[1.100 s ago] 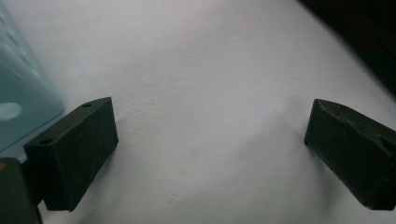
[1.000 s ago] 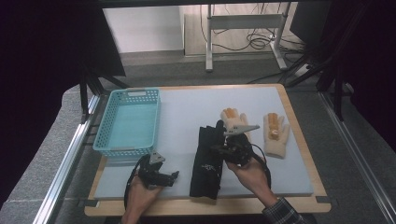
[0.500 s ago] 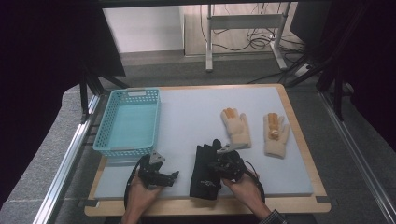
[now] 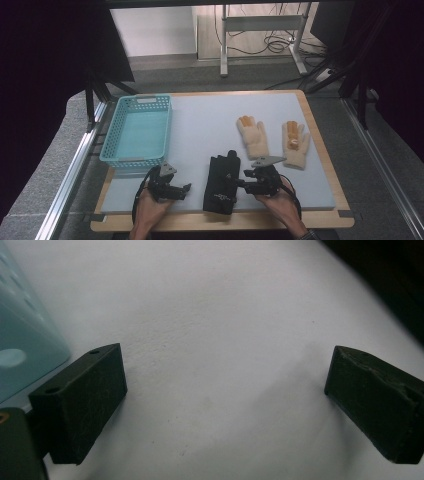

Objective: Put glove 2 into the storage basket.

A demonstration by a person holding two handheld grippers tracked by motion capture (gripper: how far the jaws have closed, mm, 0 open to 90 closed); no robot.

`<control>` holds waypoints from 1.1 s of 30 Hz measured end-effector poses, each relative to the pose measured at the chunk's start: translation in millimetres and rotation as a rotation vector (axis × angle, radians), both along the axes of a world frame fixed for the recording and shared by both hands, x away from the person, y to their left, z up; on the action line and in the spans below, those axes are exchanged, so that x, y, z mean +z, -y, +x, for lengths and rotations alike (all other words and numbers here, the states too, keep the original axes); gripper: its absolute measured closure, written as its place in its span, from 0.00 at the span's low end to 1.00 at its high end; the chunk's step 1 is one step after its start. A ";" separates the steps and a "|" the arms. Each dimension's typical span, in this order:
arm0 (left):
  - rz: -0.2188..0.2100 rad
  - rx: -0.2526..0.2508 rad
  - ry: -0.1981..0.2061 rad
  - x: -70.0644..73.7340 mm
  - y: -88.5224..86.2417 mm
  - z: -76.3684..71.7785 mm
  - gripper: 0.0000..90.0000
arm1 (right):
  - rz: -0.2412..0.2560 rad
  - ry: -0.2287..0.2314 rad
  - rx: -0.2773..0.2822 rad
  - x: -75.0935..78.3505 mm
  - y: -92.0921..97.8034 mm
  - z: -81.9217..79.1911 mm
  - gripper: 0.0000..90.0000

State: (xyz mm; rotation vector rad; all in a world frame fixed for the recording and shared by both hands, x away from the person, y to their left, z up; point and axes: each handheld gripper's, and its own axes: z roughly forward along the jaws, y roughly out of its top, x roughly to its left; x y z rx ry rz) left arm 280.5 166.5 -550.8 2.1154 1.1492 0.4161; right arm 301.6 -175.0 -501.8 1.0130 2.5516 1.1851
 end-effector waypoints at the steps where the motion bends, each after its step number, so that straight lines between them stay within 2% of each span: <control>1: 0.002 0.009 -0.007 0.6 -2.8 -0.9 0.04 | 0.001 0.000 0.014 -7.9 6.3 -6.1 0.80; 2: 0.002 0.009 -0.007 0.6 -2.8 -0.9 0.04 | 0.001 0.000 0.014 -7.9 6.3 -6.1 0.80; 4: 0.015 0.027 -0.003 0.9 -8.8 -2.2 0.03 | 0.002 0.007 0.038 -16.3 6.5 -13.2 0.91; 6: 0.010 0.037 -0.002 0.3 -10.9 -2.4 0.03 | -0.002 0.008 0.044 -19.2 4.8 -14.7 0.92; 7: 0.008 0.042 -0.003 -0.2 -14.4 -2.8 0.02 | -0.010 0.006 0.062 -25.3 -1.1 -16.8 0.94; 11: 0.005 0.062 -0.004 -1.5 -25.7 -3.1 0.01 | -0.017 0.008 0.075 -30.4 -9.9 -18.8 0.95; 16: -0.002 0.076 -0.002 -3.0 -40.9 -1.9 0.01 | 0.009 0.001 0.097 -33.6 -29.3 -17.3 0.95; 20: -0.004 0.071 -0.001 -3.3 -41.9 -1.7 0.02 | 0.013 0.012 0.101 -35.0 -41.9 -14.3 0.94; 21: -0.004 0.071 -0.003 -3.4 -42.1 -1.4 0.01 | 0.012 0.024 0.101 -35.9 -50.6 -11.3 0.94; 27: -0.004 0.073 -0.003 -3.8 -41.8 -1.5 0.01 | -0.002 0.059 0.101 -37.7 -72.0 -1.2 0.94; 33: -0.008 0.080 0.001 -4.5 -41.6 -2.4 0.01 | -0.015 0.062 0.117 -33.2 -72.0 -3.6 0.91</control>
